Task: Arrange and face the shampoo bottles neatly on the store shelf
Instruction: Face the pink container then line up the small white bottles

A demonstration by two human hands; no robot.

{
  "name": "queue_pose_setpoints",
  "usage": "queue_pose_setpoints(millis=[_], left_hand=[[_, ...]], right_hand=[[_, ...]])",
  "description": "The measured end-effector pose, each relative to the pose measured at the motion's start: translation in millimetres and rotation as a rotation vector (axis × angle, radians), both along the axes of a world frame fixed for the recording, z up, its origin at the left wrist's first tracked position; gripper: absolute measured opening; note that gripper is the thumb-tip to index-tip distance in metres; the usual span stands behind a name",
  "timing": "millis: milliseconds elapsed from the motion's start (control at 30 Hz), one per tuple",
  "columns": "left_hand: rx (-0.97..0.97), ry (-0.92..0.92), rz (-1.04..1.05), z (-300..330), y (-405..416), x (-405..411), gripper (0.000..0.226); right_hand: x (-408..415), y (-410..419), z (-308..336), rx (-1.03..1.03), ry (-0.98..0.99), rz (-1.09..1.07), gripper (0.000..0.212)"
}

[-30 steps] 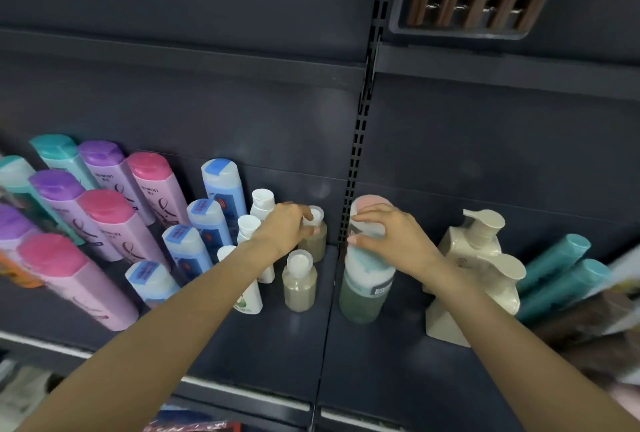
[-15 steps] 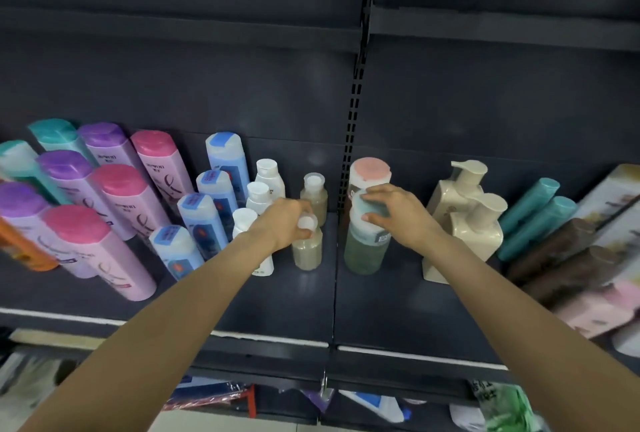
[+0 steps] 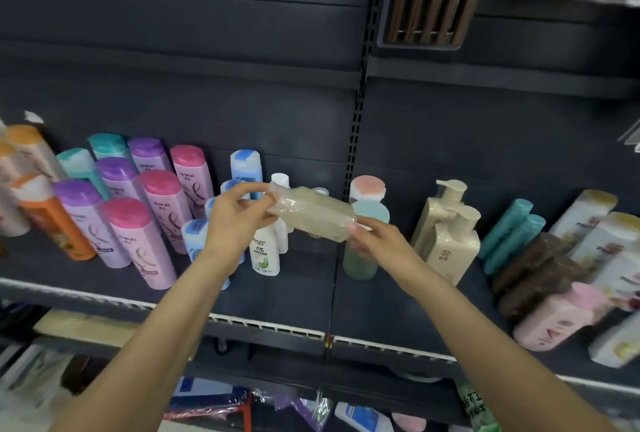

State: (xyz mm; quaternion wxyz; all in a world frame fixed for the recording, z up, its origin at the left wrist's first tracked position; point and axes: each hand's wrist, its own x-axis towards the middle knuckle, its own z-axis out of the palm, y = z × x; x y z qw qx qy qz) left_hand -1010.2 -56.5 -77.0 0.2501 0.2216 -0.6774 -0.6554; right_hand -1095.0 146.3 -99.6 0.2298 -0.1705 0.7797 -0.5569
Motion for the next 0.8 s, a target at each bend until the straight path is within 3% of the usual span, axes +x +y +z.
queue_pose_setpoints(millis=[67, 133, 333, 533, 733, 800], left_hand=[[0.164, 0.031, 0.001, 4, 12, 12, 0.005], [0.27, 0.044, -0.02, 3, 21, 23, 0.015], [0.572, -0.076, -0.19, -10, 38, 54, 0.017], [0.663, -0.106, -0.325, -21, 38, 63, 0.024], [0.673, -0.084, -0.286, -7, 15, 60, 0.024], [0.666, -0.046, -0.285, -4, 7, 58, 0.024]], right_hand=[[13, 10, 6, -0.254, -0.194, 0.029, 0.032], [22, 19, 13, -0.377, -0.234, 0.062, 0.03], [38, 27, 41, -0.249, -0.027, -0.103, 0.028], [49, 13, 72, -0.109, 0.236, -0.096, 0.032], [50, 0, 76, -0.171, 0.209, -0.1, 0.018], [50, -3, 75, -0.222, 0.162, -0.072, 0.022]])
